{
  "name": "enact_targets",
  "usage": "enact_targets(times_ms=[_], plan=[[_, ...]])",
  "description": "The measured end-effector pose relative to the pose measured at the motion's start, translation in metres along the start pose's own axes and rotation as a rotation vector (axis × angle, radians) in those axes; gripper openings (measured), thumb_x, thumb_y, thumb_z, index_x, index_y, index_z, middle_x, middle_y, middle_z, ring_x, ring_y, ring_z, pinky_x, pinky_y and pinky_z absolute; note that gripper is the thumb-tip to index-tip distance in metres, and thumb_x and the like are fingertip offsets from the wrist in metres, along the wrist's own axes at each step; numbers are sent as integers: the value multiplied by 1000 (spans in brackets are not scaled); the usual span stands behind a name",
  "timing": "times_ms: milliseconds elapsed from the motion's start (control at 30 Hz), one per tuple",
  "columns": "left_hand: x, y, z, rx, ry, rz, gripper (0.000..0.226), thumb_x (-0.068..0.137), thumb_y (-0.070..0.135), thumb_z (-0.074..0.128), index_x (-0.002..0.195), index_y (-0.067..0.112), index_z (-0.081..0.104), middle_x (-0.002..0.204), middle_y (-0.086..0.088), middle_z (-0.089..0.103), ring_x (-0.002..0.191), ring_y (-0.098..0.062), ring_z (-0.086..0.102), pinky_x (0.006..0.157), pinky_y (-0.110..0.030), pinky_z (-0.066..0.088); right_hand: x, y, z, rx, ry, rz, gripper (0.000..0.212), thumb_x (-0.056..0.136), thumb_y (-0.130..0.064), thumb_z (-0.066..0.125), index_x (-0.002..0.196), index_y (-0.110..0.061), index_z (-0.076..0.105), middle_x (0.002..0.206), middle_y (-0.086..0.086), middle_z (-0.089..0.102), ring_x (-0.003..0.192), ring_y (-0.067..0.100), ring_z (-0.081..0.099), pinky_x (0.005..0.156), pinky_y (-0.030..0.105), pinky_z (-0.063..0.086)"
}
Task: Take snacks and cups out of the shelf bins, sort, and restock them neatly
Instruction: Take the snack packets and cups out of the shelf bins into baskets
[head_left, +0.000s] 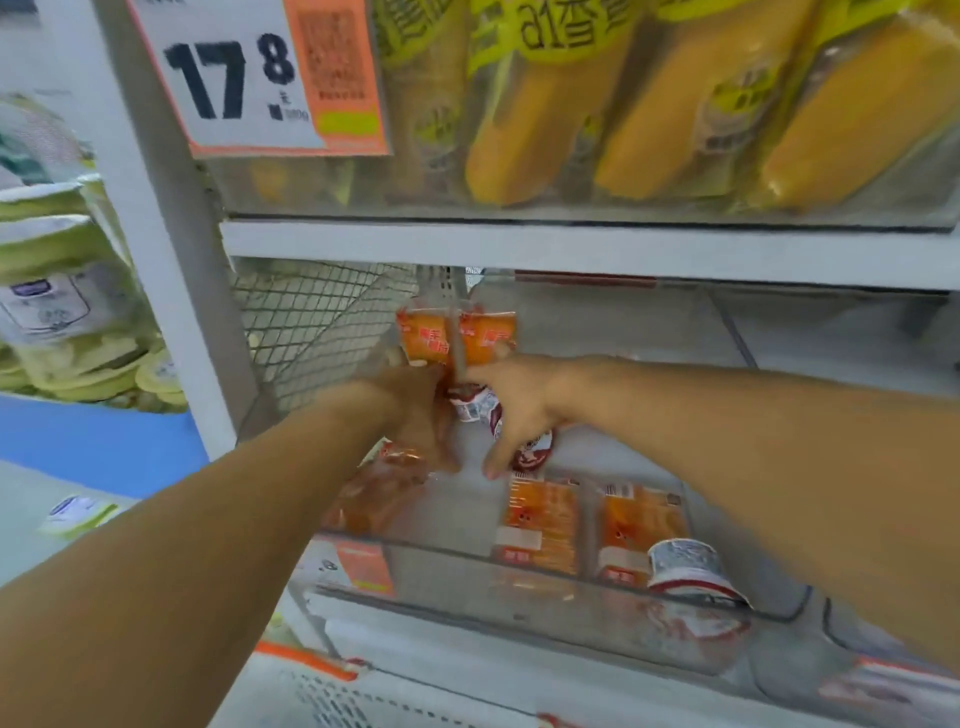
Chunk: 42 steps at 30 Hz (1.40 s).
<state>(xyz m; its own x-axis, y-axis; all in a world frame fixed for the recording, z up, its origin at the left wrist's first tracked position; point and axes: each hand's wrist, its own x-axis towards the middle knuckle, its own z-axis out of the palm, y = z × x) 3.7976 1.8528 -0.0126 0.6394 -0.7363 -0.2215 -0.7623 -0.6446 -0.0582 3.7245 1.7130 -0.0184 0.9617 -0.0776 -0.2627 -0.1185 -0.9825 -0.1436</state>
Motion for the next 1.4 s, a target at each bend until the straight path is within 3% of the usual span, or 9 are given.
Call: enact_targets(times_ms=[200,333,400,533,667,833,1033,1133,1400], plan=[[6,13,3,168,-12,-54,84,76,69,68,143,25,42,138,2,48,133,-26,37,107,-30,30,0,12,7,38,111,-20,85,70,-38,90,145,-31,51,141,-1,54,118,22,55,88,26,45],[-5,2,5,-35,24,-54,74,75,48,78,139,29,46,124,-5,44,133,-27,29,98,-25,32,-10,10,8,141,114,31,82,69,-39,91,142,-27,56,145,0,54,123,23,55,89,26,43],[-11,-9,8,-163,-7,-92,88,69,38,83,145,36,40,124,-9,35,132,-30,32,95,-30,46,-16,7,5,184,38,66,84,68,-46,90,141,-31,52,149,0,47,126,24,52,96,31,45],[-20,-17,7,-417,-52,-144,90,65,23,82,143,44,41,129,-4,25,97,-23,56,55,-26,58,-28,4,-1,99,-169,150,107,69,-61,83,155,-38,24,162,-2,30,140,27,41,113,44,40],[-25,-21,13,-629,14,-102,78,62,25,79,134,42,53,124,-1,53,86,-21,66,57,-29,58,-34,13,2,59,-224,202,110,74,-71,72,160,-34,14,163,-3,28,146,26,36,118,45,33],[-29,-19,24,-787,92,-45,71,57,33,83,125,38,63,121,4,64,105,-14,62,90,-32,54,-19,10,13,231,-20,178,133,61,-74,80,160,-27,5,165,-4,23,148,24,31,119,42,33],[-21,-21,21,-806,-22,-90,79,67,32,76,138,48,49,126,1,58,105,-20,63,83,-39,60,-1,1,20,317,54,154,110,67,-53,88,154,-38,21,158,-4,35,139,23,41,112,39,40],[-21,-24,23,-910,54,-90,61,74,37,76,131,45,56,116,1,68,102,-16,66,83,-38,60,4,3,23,425,140,140,79,69,-41,91,131,-32,44,133,-4,53,122,19,52,102,35,46],[-50,-18,2,-1196,326,56,36,89,19,69,122,33,65,70,-6,73,60,-14,68,49,-24,54,-30,-9,4,796,417,48,66,72,-19,90,125,-24,52,113,-7,60,104,11,58,78,11,47]])
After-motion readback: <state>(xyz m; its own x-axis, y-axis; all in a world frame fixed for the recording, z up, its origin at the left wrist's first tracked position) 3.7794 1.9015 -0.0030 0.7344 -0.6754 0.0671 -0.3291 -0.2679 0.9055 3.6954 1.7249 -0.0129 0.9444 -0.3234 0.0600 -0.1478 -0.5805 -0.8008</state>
